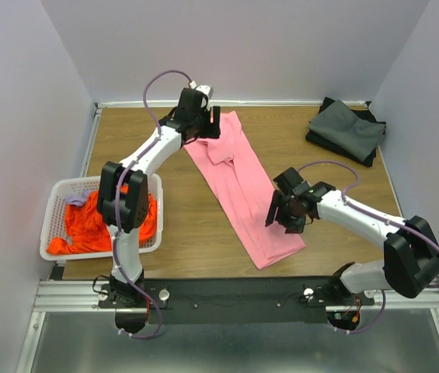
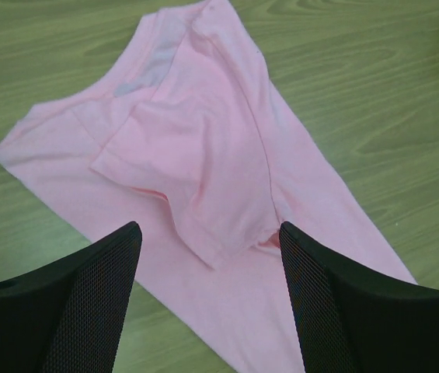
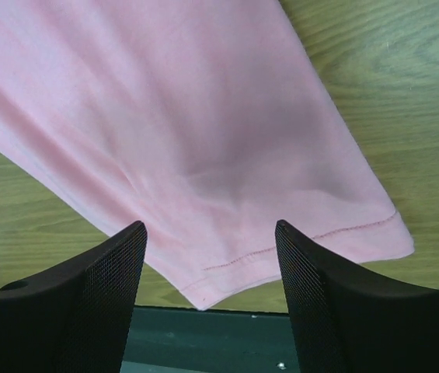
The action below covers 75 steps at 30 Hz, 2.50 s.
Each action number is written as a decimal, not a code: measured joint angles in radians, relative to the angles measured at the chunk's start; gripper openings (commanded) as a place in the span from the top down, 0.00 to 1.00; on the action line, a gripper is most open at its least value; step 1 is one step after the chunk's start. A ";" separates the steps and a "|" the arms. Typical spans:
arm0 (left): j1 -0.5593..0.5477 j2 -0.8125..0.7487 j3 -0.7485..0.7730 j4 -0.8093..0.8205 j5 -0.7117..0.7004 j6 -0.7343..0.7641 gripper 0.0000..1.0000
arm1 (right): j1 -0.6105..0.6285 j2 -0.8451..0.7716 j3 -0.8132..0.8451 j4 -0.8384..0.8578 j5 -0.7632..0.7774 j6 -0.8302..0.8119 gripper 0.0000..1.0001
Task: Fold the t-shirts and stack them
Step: Fold the tshirt
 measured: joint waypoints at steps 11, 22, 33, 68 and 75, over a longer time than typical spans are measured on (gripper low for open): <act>-0.011 0.108 -0.195 0.050 0.074 -0.058 0.21 | 0.011 0.048 -0.090 0.118 0.005 -0.025 0.26; -0.011 0.212 -0.074 0.059 0.083 -0.052 0.21 | 0.073 0.054 -0.101 0.175 -0.022 0.025 0.27; -0.011 0.306 0.060 0.071 0.120 -0.011 0.21 | 0.225 0.130 -0.056 0.231 -0.105 0.154 0.27; -0.220 -0.560 -0.553 0.074 0.033 -0.143 0.21 | 0.282 -0.018 -0.038 -0.024 -0.004 0.232 0.27; -0.391 -0.754 -0.909 -0.020 -0.018 -0.344 0.21 | 0.298 0.040 -0.007 -0.036 0.015 0.185 0.28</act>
